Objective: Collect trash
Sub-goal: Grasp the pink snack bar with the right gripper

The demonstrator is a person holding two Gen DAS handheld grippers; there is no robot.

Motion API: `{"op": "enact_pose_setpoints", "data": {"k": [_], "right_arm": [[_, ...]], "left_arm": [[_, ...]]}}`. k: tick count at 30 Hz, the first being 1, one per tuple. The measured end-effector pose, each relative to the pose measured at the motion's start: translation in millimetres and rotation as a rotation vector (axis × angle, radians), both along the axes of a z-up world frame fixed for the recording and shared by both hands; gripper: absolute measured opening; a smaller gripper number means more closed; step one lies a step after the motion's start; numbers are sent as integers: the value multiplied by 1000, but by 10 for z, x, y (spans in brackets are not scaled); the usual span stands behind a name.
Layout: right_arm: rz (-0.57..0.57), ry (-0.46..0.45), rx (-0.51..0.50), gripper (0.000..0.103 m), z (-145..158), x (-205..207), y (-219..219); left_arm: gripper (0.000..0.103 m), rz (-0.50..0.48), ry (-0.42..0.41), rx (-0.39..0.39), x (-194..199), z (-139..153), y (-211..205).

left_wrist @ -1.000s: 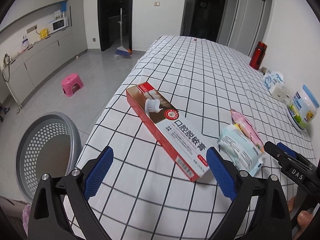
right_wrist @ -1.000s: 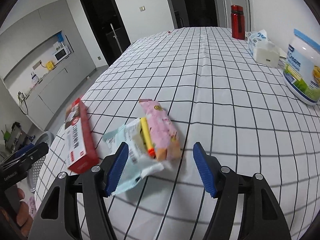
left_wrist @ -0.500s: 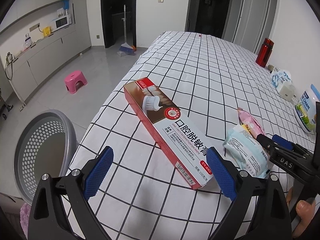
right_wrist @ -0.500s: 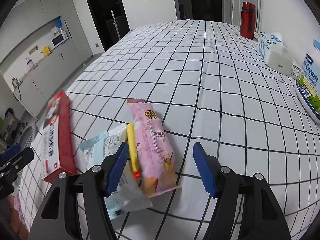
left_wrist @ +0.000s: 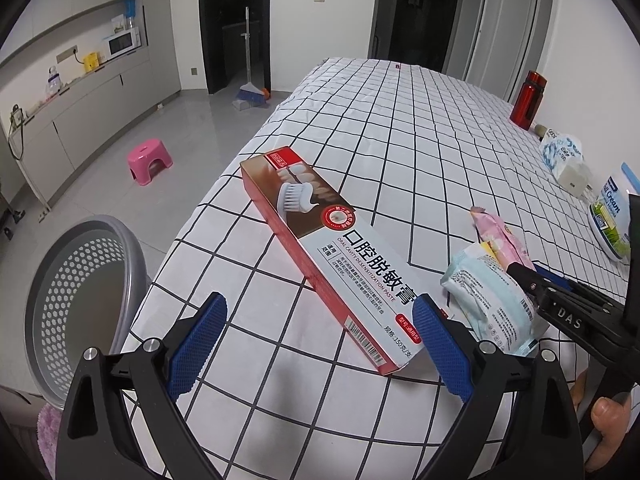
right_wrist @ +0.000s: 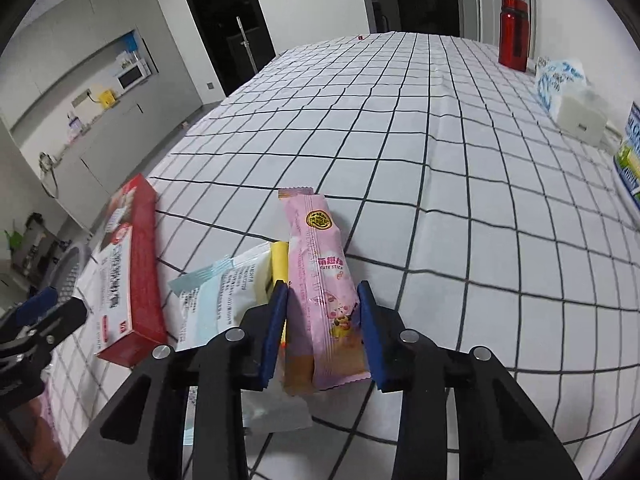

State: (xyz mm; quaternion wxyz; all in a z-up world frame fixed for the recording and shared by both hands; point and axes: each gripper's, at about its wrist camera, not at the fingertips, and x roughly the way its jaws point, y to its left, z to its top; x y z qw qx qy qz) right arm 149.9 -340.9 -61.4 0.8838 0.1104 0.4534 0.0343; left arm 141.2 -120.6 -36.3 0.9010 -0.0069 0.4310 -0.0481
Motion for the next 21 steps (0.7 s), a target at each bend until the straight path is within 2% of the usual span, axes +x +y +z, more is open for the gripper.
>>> {"op": "enact_pose_setpoints", "data": {"k": [15,21], "right_arm": [[-40,-105,51,34,251,-219,-159],[-36,-118,51,34,287,-247,-146]], "left_arm": [[93,49,-2,-22,184,27,-21],[93,80,51,-40,407,-41,-84]]}}
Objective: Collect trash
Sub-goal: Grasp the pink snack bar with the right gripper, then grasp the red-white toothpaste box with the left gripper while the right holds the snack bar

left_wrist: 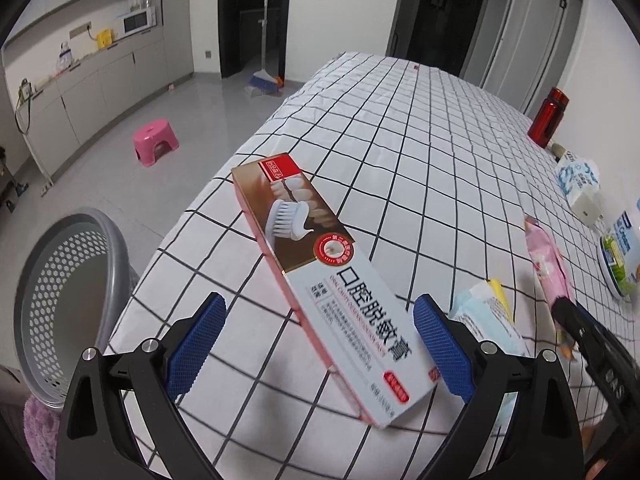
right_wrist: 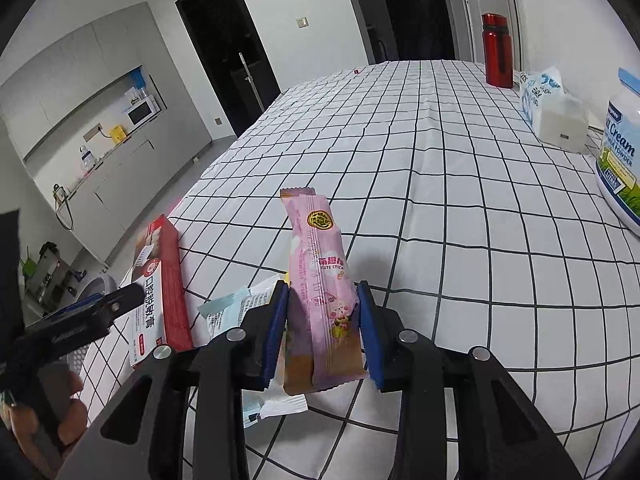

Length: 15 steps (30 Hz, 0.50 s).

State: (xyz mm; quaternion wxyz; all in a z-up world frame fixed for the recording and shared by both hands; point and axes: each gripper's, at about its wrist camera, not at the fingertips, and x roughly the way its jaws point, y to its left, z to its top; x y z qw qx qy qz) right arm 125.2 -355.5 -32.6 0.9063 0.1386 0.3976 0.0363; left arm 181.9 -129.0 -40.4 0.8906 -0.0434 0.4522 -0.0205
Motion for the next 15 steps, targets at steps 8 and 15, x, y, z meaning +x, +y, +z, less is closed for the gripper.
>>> {"op": "enact_pose_setpoints", "data": {"k": [8,15], "right_arm": [[-3,-13,-7,34,33,-21,-1],[4,-8,-6,34,16,-9,17]], "left_arm": [[93,37,47,38,192,-136,-95],[93,28,90,80,289,-266,-183]]}}
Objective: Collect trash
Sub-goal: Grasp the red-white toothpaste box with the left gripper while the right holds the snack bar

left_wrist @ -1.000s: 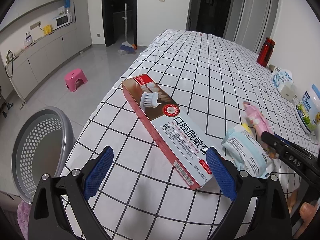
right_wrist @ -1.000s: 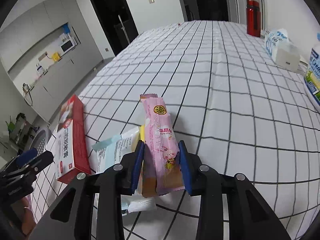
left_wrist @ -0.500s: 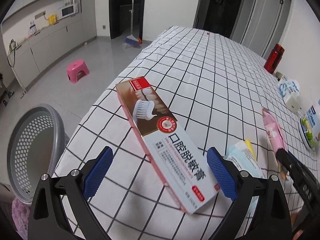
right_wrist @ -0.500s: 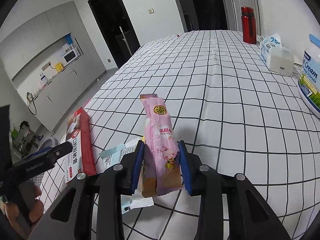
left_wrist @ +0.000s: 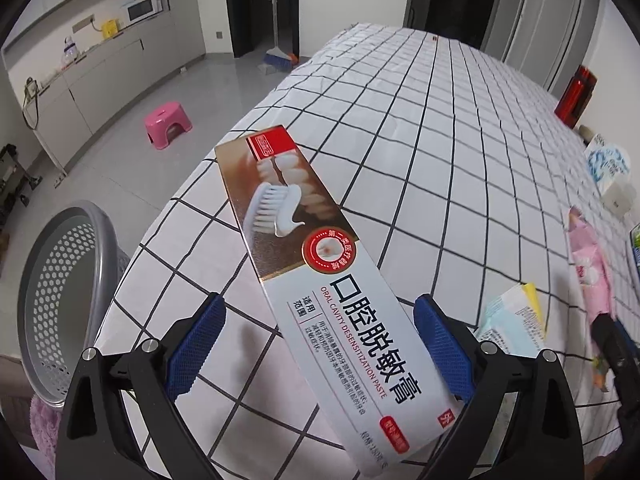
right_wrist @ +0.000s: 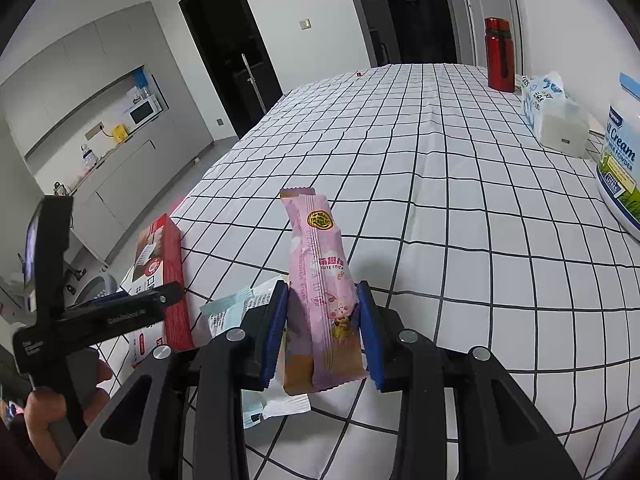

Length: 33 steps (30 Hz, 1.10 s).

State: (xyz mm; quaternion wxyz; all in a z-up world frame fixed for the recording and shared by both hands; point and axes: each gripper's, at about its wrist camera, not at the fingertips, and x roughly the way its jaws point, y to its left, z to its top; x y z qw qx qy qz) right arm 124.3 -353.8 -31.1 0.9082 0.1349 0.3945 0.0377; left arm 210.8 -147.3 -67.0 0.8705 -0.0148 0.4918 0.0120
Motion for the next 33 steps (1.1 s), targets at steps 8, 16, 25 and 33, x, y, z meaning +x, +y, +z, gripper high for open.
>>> {"op": "enact_pose_setpoints", "data": {"k": [8,16,25,33], "right_arm": [[-1,2,6,34,-8,1,3],[0,0,10,34,-6,-17,43],[16,-10,27,34,62,-168,334],[79,-8,24,34,114,-346,927]], "left_arm": [[53,-28,14,-29,-120,-105,153],[51,-56,-24,-47,-411,-20,404],[51,-60,-116,-12,-880,242,735],[51,-31,-192,21,-1164,425,1210]]}}
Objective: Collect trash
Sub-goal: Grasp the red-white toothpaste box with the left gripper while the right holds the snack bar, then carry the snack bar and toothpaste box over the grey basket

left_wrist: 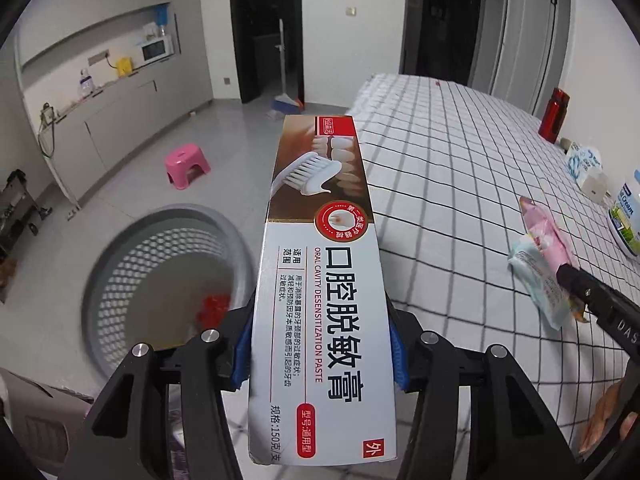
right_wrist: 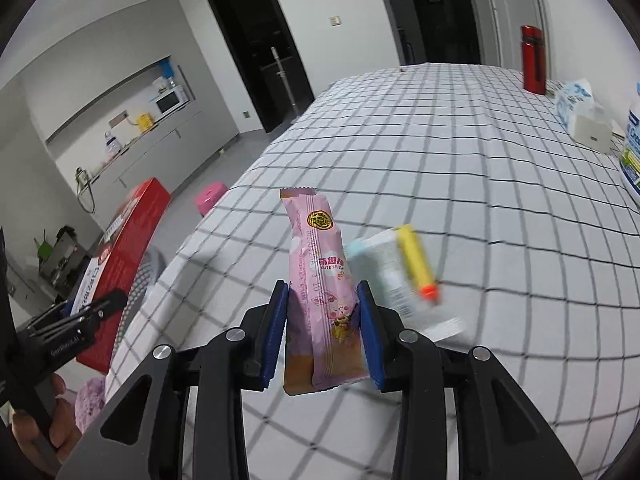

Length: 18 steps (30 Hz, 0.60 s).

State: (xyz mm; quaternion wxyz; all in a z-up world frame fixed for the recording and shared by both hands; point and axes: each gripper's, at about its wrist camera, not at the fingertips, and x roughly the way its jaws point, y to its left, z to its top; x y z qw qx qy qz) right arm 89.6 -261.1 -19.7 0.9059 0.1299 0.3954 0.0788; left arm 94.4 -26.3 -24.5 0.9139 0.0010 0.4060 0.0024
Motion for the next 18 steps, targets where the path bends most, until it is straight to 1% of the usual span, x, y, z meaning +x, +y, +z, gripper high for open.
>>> {"op": "enact_pose_setpoints", "data": {"k": [6,12,18], "right_arm": [[50,9,17,34,39,-50,502],[123,10,21,34,104,11,1057],[198,26,12,34,62,107,1595]], "left_arm": [[51,32,-18,-12,-147,29,404],[51,69,2,-27,-231,-89,846],[51,120,20,-35,-281,-198,1278]]}}
